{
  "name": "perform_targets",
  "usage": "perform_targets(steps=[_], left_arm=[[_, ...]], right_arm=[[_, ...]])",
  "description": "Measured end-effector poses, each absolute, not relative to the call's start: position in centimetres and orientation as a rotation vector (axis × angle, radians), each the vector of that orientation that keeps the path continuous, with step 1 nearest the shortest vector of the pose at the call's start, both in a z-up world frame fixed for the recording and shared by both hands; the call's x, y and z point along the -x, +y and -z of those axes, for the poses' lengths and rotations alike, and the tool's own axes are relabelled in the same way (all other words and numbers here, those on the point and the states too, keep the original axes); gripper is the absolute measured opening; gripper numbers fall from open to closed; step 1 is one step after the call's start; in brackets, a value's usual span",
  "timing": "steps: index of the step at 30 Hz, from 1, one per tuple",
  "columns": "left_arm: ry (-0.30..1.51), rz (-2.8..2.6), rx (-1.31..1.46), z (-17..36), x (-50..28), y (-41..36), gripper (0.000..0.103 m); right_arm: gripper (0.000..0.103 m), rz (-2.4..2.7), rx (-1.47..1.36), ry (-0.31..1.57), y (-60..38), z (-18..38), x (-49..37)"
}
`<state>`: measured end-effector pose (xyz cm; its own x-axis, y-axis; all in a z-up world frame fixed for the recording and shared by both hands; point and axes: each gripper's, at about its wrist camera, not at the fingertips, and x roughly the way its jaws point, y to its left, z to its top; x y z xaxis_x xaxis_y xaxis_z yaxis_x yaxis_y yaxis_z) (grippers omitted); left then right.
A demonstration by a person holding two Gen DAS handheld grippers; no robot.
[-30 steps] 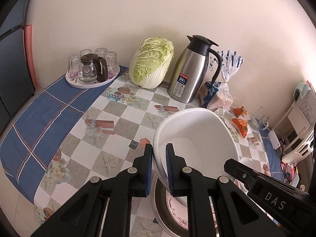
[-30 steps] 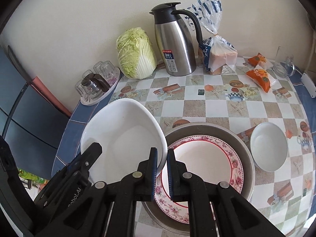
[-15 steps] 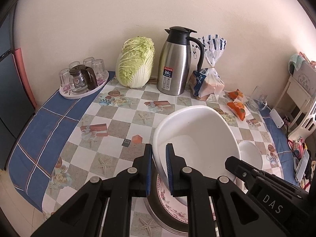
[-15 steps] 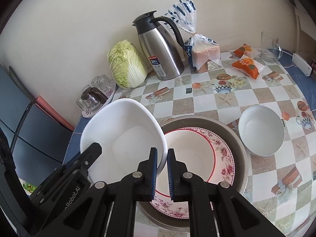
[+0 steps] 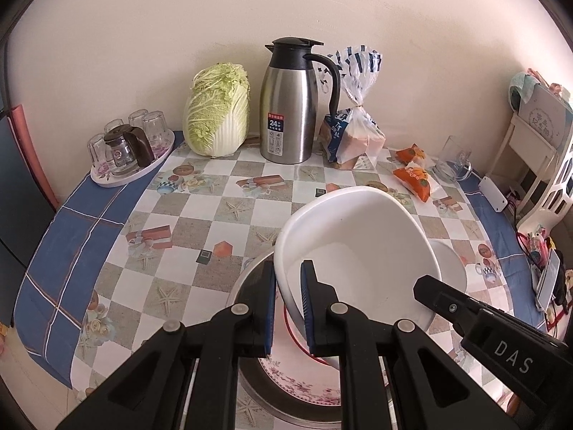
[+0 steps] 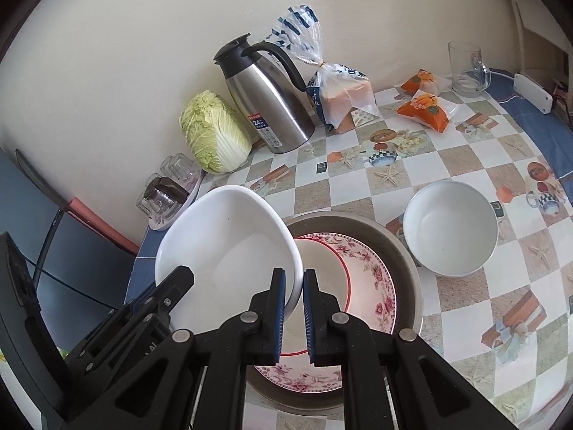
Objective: Organize plates and bowls
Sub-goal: 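Lift and carry the white square bowl over the basin with the right tool, then lower the white square bowl into the red-rimmed bowl with the right tool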
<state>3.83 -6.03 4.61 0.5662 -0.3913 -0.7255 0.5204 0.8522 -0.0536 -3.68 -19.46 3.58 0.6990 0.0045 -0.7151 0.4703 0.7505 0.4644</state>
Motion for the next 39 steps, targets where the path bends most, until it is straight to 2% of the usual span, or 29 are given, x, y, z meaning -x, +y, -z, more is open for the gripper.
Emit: perform_targets(steps=[39], left_arm=[[0.954,0.526,-0.22,-1.3,-4.9,-8.0,0.014]], right_arm=[[0.013,0.328,-0.713,0.838,-20.9,-0.9,3.6]])
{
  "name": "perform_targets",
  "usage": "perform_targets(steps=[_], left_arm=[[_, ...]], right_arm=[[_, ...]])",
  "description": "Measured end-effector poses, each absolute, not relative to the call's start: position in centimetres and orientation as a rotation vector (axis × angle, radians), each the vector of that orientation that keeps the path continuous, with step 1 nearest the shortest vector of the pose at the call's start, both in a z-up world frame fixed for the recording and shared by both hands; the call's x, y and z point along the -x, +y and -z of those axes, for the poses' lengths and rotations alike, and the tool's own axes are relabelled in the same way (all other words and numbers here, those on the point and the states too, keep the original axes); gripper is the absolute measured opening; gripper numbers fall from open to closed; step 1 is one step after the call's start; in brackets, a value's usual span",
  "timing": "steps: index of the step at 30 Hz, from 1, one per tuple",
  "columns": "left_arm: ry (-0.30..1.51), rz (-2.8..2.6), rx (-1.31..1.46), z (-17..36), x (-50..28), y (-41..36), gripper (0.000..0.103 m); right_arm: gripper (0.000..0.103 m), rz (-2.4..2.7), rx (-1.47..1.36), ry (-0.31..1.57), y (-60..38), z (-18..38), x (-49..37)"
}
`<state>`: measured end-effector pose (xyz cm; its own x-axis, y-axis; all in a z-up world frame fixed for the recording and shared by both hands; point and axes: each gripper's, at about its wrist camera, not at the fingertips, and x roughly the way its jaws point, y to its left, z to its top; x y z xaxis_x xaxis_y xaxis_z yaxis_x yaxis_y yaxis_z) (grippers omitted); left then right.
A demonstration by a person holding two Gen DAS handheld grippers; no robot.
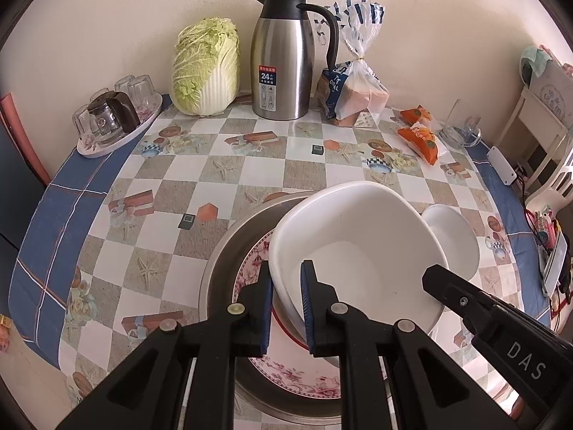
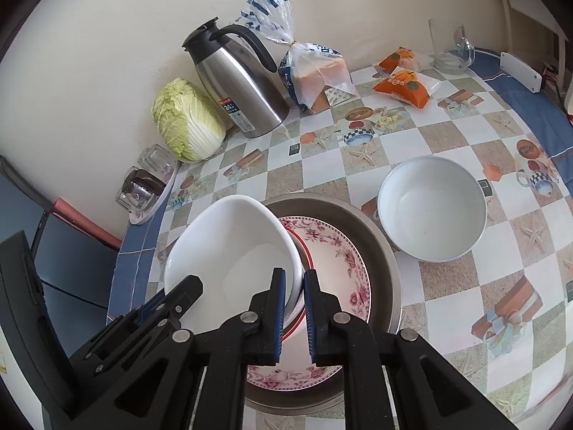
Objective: Organize plates and bowls
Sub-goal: 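Lower the white square bowl into the red-rimmed bowl with the right tool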
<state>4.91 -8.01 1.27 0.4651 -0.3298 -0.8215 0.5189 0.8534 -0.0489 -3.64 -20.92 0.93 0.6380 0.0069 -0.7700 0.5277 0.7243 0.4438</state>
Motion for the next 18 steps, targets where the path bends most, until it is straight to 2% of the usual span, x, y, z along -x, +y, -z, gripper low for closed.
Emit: perform_targets(steps=[18], left_arm=[[0.974,0.519,-0.217,-0.77,-5.32,-8.05,0.014]], right_arm=[[0.013,0.326,-0.718,0.859,-20.95,-0.11,3.31]])
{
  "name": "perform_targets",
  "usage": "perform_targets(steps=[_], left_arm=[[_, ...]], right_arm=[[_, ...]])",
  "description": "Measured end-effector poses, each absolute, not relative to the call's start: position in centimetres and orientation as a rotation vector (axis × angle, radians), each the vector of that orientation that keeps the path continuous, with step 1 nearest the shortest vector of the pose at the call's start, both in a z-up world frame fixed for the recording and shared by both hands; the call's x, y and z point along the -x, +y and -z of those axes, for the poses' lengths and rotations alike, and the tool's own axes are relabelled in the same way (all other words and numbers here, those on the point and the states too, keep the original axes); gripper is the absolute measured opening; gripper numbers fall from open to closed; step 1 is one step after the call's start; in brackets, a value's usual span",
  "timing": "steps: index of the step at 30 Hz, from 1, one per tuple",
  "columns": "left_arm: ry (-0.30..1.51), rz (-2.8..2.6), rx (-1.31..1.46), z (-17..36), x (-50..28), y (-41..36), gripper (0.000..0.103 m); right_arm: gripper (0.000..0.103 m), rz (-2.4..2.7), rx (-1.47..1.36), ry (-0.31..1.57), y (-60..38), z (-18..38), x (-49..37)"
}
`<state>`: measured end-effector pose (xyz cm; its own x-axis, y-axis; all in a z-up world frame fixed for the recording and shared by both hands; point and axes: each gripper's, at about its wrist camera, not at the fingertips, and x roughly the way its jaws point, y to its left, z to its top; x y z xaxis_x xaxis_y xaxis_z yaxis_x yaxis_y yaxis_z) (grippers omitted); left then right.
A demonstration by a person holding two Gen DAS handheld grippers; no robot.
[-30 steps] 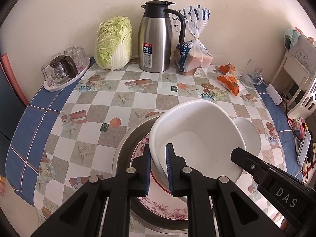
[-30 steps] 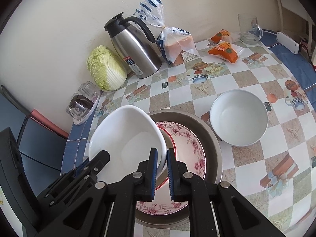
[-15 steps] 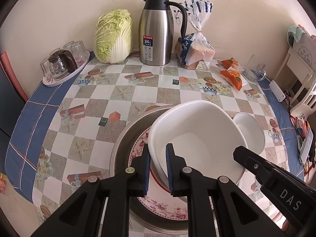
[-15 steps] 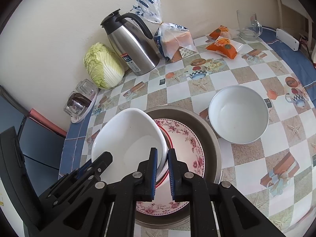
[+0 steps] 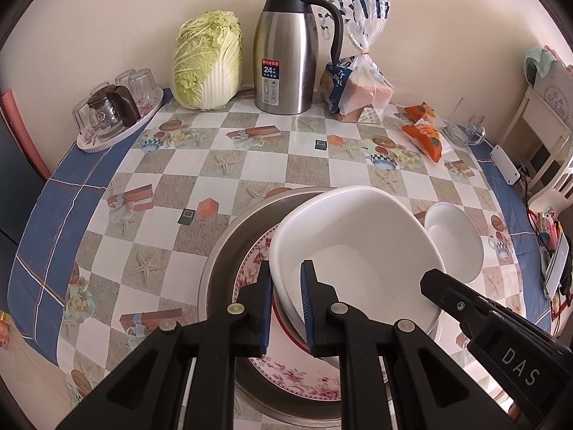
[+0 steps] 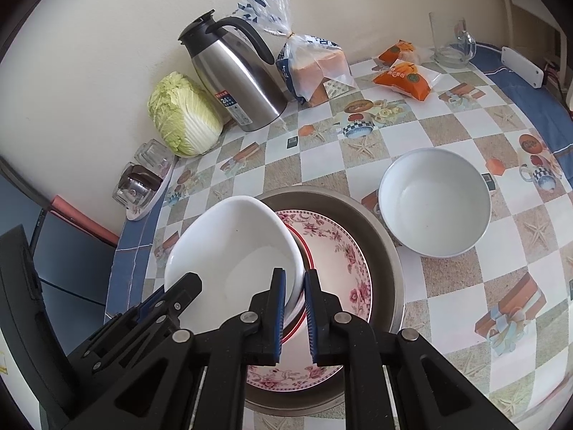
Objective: Organize plates and bowls
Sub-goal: 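Lower the white square bowl into the red-rimmed bowl with the right tool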
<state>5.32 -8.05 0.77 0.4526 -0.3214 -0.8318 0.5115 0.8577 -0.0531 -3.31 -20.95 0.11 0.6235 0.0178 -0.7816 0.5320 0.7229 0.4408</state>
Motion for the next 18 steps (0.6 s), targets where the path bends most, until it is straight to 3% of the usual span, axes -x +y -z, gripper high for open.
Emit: perform_targets(steps=[18], left_arm=[[0.968,0.509,-0.21,-0.62,-6.04,-8.09,0.014]], right_arm=[[0.014,0.32,-0.719,0.842,-21.14,0.13,2.85]])
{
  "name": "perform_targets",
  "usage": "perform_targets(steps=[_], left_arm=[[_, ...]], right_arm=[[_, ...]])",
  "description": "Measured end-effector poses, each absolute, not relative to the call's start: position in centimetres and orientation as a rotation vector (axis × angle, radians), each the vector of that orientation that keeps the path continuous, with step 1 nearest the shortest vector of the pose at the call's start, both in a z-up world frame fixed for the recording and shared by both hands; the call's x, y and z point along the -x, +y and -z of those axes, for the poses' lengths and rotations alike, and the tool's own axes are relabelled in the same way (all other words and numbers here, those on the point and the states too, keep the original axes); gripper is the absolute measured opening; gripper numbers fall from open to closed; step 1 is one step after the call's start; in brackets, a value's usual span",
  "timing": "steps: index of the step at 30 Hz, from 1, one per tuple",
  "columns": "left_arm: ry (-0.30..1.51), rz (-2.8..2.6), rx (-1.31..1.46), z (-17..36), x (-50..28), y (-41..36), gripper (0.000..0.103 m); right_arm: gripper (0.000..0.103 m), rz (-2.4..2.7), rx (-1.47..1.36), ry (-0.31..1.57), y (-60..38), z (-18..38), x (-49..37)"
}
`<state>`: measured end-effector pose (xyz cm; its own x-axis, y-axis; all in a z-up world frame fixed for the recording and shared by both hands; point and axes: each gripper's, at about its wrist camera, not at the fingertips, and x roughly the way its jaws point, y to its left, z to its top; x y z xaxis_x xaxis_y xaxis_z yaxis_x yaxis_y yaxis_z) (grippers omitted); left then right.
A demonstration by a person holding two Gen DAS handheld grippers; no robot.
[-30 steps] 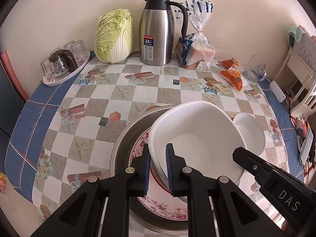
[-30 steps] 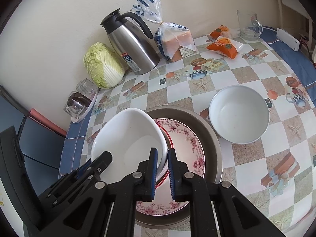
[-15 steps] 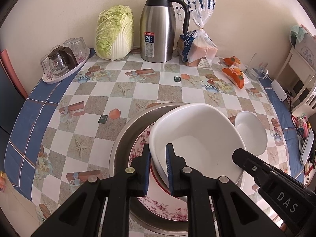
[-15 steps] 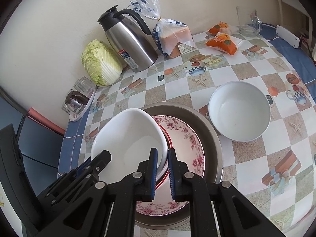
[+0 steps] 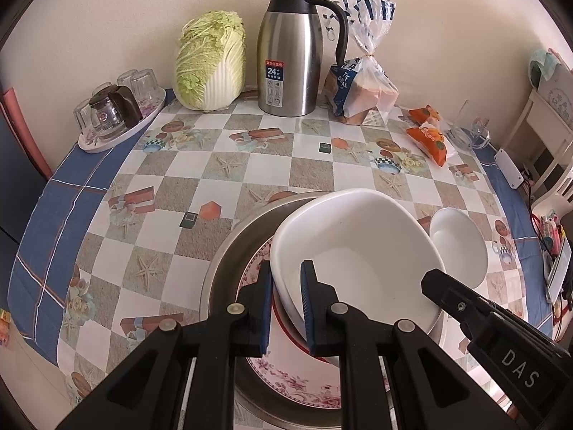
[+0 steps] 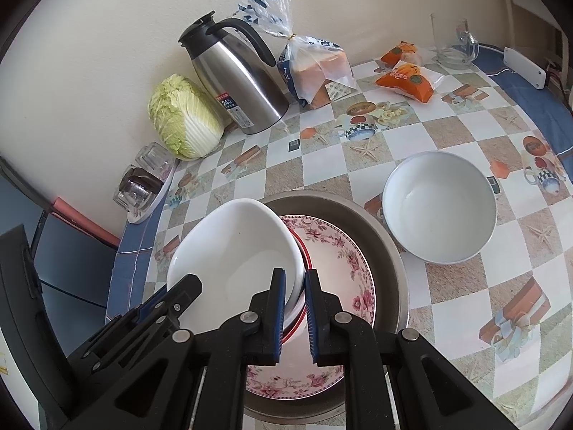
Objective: Organize plates and bowls
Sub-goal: 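Lower the white square bowl into the red-rimmed bowl with the right tool, then open the right tool and release the white square bowl, then move the right tool to the rim of the round white bowl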
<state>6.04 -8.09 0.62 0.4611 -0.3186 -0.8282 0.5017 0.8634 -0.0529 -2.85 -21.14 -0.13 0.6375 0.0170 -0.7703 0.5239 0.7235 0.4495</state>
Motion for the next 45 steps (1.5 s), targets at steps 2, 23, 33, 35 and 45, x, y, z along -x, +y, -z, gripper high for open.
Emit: perform_targets(steps=[2,23,33,35,45], left_arm=[[0.967,0.509,-0.206,-0.6,-6.2,-8.1,0.014],[0.961,0.509,-0.147,-1.6,-6.7,-7.0,0.017],[0.934,0.474,-0.115,-2.6,-6.8,-5.8,0.062],[0.93,0.465,-0.114,-2.7,-6.8,-5.6,0.068],[0.931,0.352,-0.079,-2.3,-7.8,-3.8,0.091]], right_arm=[[0.014,0.318,-0.72,0.838,-21.2,0.1,2.7],[0.015,0.314,-0.691,0.836,-21.0,-0.5,2.4],[0.031,0.352,-0.644,0.842,-21.0,-1.0,2.6],[0.031,0.355,-0.637,0.845,-21.0,-1.0,2.6],[0.069,0.38,-0.585,0.855,-20.8,-1.2,2.6]])
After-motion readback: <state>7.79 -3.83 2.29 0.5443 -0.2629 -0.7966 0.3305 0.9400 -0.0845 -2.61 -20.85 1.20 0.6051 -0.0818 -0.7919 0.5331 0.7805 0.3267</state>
